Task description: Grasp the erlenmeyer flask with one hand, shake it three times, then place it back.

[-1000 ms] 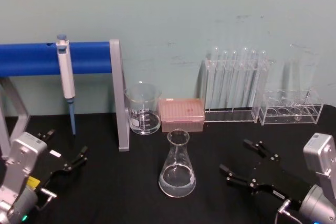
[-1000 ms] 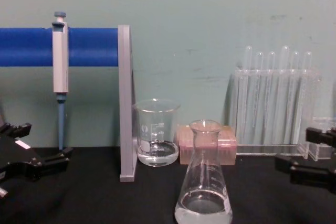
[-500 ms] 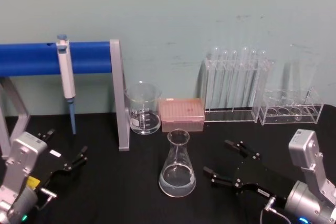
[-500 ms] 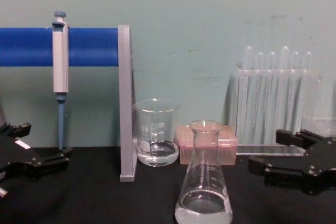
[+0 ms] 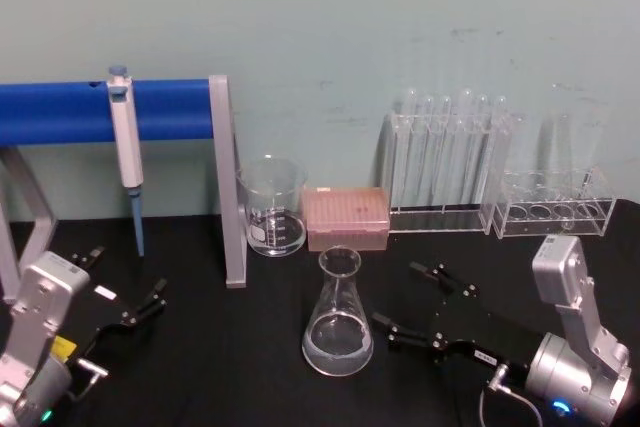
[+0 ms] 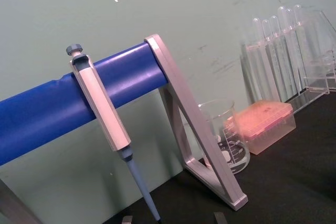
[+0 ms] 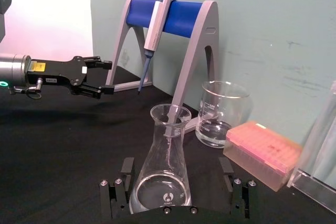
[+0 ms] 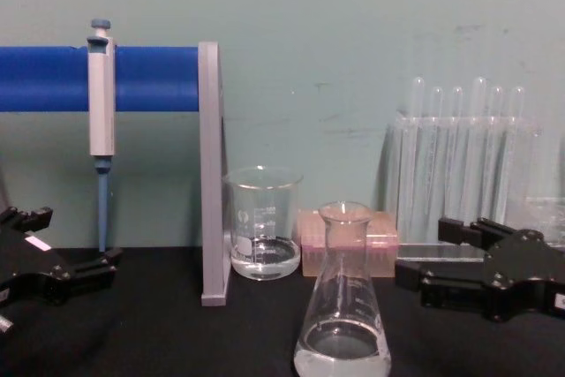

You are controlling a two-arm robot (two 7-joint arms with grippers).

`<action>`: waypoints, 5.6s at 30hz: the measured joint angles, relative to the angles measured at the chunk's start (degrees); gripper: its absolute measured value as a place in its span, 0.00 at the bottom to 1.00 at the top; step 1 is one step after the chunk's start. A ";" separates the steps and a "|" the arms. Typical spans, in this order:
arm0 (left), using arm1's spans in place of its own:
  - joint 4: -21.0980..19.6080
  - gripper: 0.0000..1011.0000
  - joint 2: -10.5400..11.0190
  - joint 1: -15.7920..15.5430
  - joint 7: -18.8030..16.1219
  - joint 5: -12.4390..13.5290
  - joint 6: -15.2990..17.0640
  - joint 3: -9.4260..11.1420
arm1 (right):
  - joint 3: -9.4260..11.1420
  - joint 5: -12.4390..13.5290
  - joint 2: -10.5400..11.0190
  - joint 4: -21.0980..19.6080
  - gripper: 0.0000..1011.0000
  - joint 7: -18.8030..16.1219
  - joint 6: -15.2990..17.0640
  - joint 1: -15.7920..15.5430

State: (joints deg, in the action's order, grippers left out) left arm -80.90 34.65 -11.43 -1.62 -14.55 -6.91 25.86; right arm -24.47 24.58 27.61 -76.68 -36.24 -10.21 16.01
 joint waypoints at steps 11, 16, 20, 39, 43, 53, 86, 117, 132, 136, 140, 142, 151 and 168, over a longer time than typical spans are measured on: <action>0.00 0.99 0.00 0.00 0.00 0.00 0.00 0.00 | -1.05 0.06 -1.93 4.15 0.99 -1.96 -0.25 3.19; 0.00 0.99 0.00 0.00 0.00 0.00 0.00 0.00 | -1.72 0.06 -2.83 6.10 0.99 -2.84 -0.38 4.61; 0.00 0.99 0.00 0.00 0.00 0.00 0.00 0.00 | -2.25 -0.02 -3.44 7.48 0.99 -3.30 -0.60 5.60; 0.00 0.99 0.00 0.00 0.00 0.00 0.00 0.00 | -4.28 -0.68 -6.45 13.89 0.99 -6.08 -2.32 10.46; 0.00 0.99 0.00 0.00 0.00 0.00 0.00 0.00 | -4.54 -0.66 -6.96 14.95 0.99 -6.51 -2.57 11.21; 0.00 0.99 0.00 0.00 0.00 0.00 0.00 0.00 | -5.33 -0.66 -8.42 18.10 0.99 -7.61 -3.34 13.27; 0.00 0.99 0.00 0.00 0.00 0.00 0.00 0.00 | -5.69 -1.07 -10.51 21.11 0.99 -7.75 -4.31 15.25; 0.00 0.99 0.00 0.00 0.00 0.00 0.00 0.00 | -5.60 -1.08 -10.50 20.86 0.99 -7.64 -4.24 15.15; 0.00 0.99 0.00 0.00 0.00 0.00 0.00 0.00 | -5.60 -1.08 -10.50 20.86 0.62 -7.63 -4.19 15.15; 0.00 0.99 0.00 0.00 0.00 0.00 0.00 0.00 | -5.60 -1.07 -10.50 20.85 0.49 -7.64 -4.18 15.15; 0.00 0.99 0.00 0.00 0.00 0.00 0.00 0.00 | -5.60 -1.06 -10.51 20.86 0.45 -7.64 -4.18 15.15; 0.00 0.99 0.00 0.00 0.00 0.00 0.00 0.00 | -5.60 -1.06 -10.51 20.86 0.45 -7.64 -4.19 15.15; 0.00 0.99 0.00 0.01 0.00 0.00 0.00 0.00 | -5.60 -1.06 -10.51 20.86 0.45 -7.64 -4.19 15.15; 0.00 0.99 0.00 0.00 0.00 0.00 0.00 0.00 | -4.78 -0.19 -9.63 18.41 0.45 -7.29 -3.29 14.14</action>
State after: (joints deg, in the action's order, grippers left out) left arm -80.90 34.64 -11.43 -1.62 -14.55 -6.91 25.86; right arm -29.25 24.40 17.98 -58.27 -43.53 -13.50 30.16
